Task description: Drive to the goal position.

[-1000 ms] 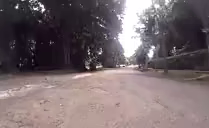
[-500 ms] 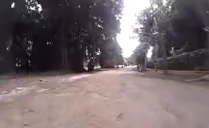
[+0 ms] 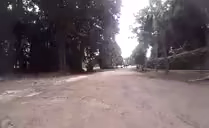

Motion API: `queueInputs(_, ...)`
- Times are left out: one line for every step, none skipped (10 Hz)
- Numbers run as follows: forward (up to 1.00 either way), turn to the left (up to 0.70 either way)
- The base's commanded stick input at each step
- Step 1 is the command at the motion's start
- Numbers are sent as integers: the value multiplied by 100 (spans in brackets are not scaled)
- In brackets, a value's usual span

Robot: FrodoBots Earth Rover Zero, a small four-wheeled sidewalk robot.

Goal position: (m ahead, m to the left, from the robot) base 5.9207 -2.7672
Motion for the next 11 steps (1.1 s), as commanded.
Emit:
queueInputs(70,0)
queueInputs(70,0)
queueInputs(70,0)
queueInputs(70,0)
queueInputs(70,0)
queueInputs(70,0)
queueInputs(70,0)
queueInputs(70,0)
queueInputs(70,0)
queueInputs(70,0)
queueInputs(70,0)
